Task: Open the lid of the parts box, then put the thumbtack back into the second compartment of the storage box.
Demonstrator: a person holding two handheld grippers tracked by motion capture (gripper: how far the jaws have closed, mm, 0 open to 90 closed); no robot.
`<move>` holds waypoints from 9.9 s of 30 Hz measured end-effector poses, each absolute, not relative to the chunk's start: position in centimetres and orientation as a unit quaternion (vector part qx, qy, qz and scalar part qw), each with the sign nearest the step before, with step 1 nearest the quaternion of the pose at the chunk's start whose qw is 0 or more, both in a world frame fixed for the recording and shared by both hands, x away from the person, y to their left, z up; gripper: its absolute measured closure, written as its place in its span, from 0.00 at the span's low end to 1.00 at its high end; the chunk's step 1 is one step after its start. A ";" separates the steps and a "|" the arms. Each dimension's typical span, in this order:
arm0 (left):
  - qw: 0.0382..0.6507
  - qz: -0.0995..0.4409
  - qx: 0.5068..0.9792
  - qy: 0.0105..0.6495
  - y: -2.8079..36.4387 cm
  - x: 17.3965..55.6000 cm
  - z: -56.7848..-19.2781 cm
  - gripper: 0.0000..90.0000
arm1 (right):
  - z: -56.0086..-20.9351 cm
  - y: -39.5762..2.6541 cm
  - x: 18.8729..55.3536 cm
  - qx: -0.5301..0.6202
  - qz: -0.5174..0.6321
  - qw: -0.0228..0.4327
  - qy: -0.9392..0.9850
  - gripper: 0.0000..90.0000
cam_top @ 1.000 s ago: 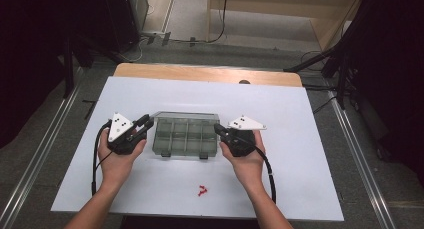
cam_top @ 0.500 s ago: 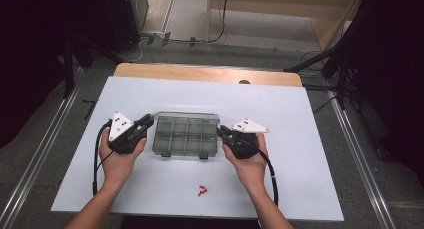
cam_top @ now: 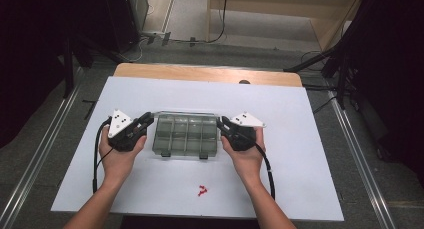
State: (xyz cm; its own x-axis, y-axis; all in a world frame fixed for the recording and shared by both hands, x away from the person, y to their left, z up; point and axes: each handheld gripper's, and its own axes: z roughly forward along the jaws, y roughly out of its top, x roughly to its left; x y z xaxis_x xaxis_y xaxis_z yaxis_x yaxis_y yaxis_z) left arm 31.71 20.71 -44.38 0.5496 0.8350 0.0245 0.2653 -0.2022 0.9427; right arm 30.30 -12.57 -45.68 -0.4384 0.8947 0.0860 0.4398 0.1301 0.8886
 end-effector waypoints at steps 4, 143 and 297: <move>0.505 0.282 0.720 0.382 20.7 32.0 -44.3 0.89 | -45.4 -12.4 30.7 0.464 0.467 0.248 0.711 0.87; 0.431 0.074 0.721 0.537 20.2 47.9 -47.0 0.97 | -48.1 -13.0 44.3 0.603 0.409 0.117 0.675 0.99; 0.377 -0.021 0.898 0.226 10.5 27.0 -44.8 0.09 | -50.3 -31.7 16.6 0.497 0.507 0.267 0.652 0.00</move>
State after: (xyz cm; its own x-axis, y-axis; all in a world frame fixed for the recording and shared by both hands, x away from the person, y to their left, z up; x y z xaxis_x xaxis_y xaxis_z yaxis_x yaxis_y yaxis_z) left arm 27.02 10.45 -44.79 0.8970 0.3895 -0.2088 0.4218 -0.6135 0.6676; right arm 16.60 -31.69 -50.34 -0.3637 0.9184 0.1559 0.3774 -0.0077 0.9260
